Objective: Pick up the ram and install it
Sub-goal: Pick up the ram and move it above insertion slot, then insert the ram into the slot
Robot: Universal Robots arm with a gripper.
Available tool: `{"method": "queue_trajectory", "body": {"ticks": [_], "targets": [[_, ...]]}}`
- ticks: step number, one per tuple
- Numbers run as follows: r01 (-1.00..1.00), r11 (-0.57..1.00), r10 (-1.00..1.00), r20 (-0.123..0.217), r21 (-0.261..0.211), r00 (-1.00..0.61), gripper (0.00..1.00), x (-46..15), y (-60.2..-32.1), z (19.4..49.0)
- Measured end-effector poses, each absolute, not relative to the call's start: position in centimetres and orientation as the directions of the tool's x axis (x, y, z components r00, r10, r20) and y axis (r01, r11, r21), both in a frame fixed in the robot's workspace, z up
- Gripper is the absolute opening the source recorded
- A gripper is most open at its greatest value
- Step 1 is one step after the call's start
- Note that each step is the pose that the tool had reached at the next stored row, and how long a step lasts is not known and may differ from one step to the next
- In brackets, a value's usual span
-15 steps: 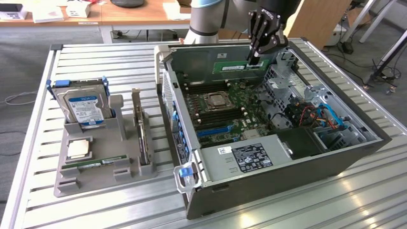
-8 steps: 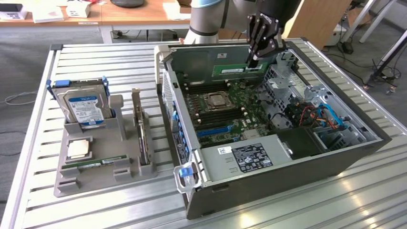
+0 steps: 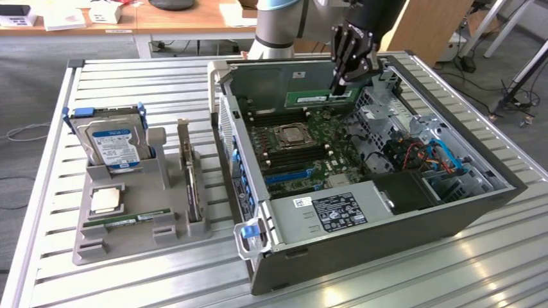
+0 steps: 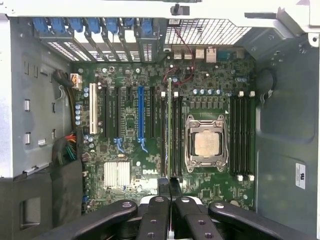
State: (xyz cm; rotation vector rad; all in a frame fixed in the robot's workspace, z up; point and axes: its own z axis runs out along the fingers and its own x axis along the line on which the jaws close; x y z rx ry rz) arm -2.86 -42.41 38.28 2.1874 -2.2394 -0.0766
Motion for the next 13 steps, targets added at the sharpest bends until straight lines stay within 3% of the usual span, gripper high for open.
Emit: {"method": "queue_trajectory", "body": {"ticks": [13], "targets": [[-0.999, 0.023, -0.999, -0.028, 0.042, -0.024, 0.12, -2.86, -42.41, 37.88]]}}
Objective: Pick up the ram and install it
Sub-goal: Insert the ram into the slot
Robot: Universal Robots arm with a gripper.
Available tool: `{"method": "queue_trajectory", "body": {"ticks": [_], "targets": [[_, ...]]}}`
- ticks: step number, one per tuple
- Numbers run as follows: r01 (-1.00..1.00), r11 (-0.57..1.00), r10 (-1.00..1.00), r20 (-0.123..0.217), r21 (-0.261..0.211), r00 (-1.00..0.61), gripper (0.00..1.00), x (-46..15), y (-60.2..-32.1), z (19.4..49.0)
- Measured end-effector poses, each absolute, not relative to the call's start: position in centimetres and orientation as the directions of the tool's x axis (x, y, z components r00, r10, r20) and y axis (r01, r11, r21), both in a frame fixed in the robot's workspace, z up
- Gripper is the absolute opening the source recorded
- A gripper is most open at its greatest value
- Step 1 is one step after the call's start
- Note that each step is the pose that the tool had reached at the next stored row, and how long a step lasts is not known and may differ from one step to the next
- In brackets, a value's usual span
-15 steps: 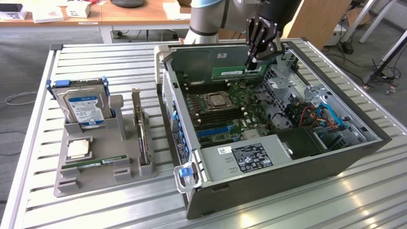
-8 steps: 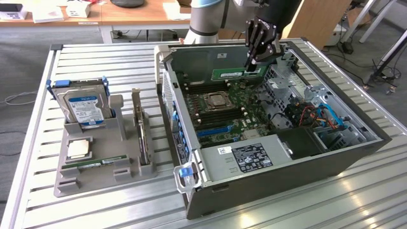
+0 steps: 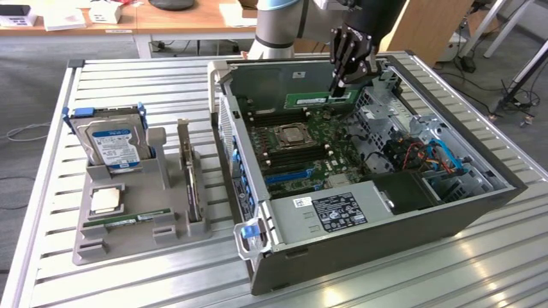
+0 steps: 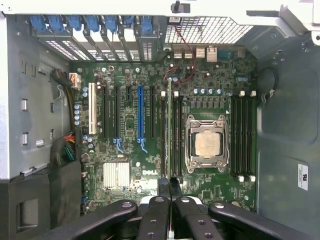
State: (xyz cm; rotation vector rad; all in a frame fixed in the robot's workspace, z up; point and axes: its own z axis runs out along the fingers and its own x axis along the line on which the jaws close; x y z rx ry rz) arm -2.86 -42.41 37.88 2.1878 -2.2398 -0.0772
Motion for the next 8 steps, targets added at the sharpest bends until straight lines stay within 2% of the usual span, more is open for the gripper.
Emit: {"method": "queue_trajectory", "body": {"ticks": [8], "targets": [[-0.999, 0.023, -0.999, -0.029, 0.042, -0.024, 0.12, -2.86, -42.41, 37.2]]}}
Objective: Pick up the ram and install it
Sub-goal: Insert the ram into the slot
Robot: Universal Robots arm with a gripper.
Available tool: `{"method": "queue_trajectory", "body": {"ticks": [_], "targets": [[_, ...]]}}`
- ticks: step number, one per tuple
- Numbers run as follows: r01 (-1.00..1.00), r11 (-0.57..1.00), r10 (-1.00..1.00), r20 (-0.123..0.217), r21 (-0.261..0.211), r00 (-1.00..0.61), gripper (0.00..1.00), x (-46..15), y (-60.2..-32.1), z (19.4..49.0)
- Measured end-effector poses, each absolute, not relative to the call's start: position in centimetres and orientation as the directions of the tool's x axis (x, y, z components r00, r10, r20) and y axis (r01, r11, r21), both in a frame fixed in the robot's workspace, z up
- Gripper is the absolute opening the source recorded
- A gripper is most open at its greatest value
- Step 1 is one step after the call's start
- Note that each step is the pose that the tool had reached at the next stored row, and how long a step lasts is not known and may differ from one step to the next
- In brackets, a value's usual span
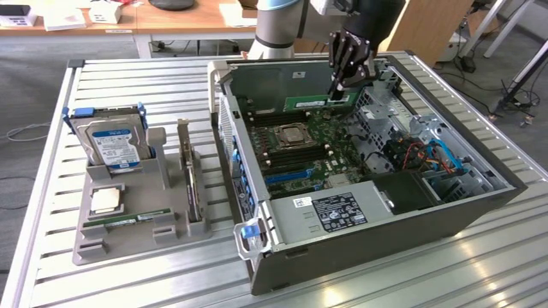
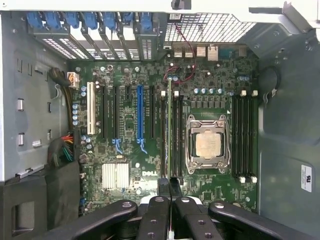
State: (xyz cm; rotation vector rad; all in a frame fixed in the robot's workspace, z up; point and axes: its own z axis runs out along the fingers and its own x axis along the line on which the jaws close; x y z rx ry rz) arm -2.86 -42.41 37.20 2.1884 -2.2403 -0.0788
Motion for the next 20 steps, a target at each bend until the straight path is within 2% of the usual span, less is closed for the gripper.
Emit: {"method": "queue_trajectory", "body": {"ticks": [20], "targets": [[-0.999, 0.023, -0.999, -0.029, 0.042, -0.024, 0.12, -2.9, -42.4, 34.6]]}}
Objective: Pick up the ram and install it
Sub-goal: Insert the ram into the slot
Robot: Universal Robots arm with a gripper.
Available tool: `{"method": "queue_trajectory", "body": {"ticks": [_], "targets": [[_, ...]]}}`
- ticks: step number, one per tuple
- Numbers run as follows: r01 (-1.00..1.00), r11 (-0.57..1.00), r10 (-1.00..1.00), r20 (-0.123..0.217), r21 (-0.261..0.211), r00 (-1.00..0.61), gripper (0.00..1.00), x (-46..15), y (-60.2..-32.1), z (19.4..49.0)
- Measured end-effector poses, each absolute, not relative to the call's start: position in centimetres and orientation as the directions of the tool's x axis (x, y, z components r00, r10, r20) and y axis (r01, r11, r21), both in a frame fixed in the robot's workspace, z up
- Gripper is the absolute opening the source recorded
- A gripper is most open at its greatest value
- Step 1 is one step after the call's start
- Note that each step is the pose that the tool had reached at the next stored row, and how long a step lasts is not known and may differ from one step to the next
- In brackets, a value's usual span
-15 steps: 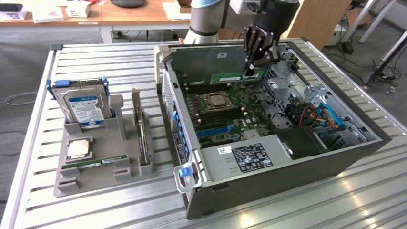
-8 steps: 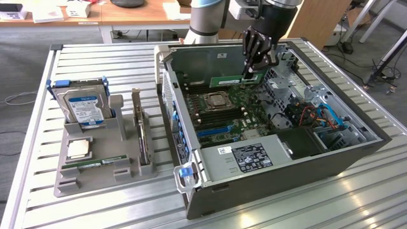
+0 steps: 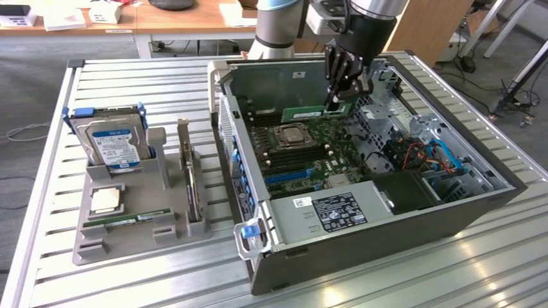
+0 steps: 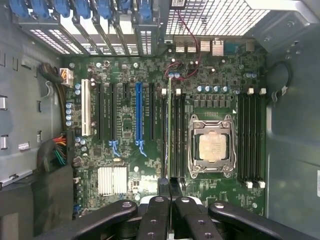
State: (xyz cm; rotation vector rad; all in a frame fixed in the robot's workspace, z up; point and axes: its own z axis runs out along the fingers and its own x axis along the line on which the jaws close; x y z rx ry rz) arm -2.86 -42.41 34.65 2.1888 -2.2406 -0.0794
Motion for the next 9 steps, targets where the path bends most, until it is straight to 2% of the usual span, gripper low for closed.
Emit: {"method": "queue_trajectory", "body": {"ticks": [9], "targets": [[-0.999, 0.023, -0.999, -0.029, 0.042, -0.024, 0.12, -2.9, -42.4, 33.4]]}}
